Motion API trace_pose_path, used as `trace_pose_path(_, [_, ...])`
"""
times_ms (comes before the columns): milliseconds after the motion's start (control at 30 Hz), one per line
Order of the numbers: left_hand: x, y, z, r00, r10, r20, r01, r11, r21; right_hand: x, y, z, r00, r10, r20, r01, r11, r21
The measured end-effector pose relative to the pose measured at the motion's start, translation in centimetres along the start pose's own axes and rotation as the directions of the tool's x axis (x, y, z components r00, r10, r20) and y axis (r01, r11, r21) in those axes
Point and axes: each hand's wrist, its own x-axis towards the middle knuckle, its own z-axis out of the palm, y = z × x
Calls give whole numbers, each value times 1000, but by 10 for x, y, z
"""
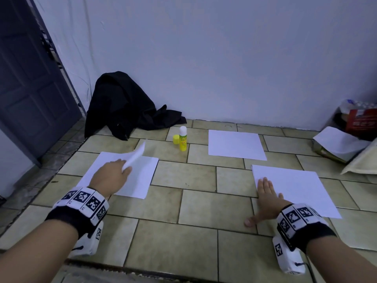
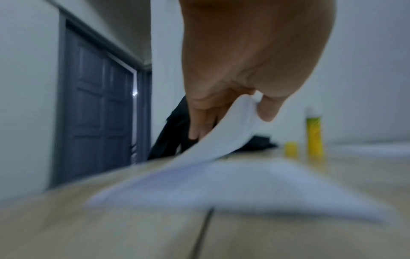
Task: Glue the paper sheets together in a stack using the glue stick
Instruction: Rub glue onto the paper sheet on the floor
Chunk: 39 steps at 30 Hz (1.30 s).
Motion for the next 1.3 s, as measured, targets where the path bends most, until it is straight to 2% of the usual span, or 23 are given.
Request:
trace_pose_path(67, [-8,32,-12,998,49,-36,-45,994,100,0,0,0,1000,0,-3,0,1000,-1])
trace_pose_path(133, [-20,75,-13,991,133,17,-134,967,218,2,-1,0,1000,-3,-3,3,1000,3])
trace_pose_path(267, [-43,151,23,935,292,202,-338,906,255,1,1,0,1000,-6,-2,6,1000,13])
trace_pose_path(367, [-50,177,57,881,309,360,-396,896,201,0,1,0,1000,-6,-17,7,1000,24])
trace_pose_path(500, [-46,179,78,838,308,451,-430,881,198,0,0,-3,999,-17,-40,18,999,27])
trace_pose_path(700, [-22,158,71,794,407,451,-525,833,173,-3,8,-35,991,-67,-113,78,992,99])
trace_pose_path(767, [-18,153,73,785,446,430,-544,829,133,-2,7,-45,980,-60,-190,86,988,131])
trace_pose_path(833, [-14,149,74,780,466,418,-552,827,106,2,1,-54,944,-49,-327,127,967,221])
trace_pose_path(933, [-7,141,73,763,377,525,-505,854,120,14,-22,-71,885,-101,-454,303,866,398])
trace_pose_path(1033, [0,135,75,731,294,616,-474,867,150,32,-59,-87,879,-208,-430,414,780,469])
trace_pose_path(1133, [0,135,75,727,288,624,-475,867,154,53,-98,-102,866,-312,-392,470,775,422])
trace_pose_path(1300, [3,134,76,716,288,636,-470,873,133,82,-147,-124,872,-323,-367,476,735,483])
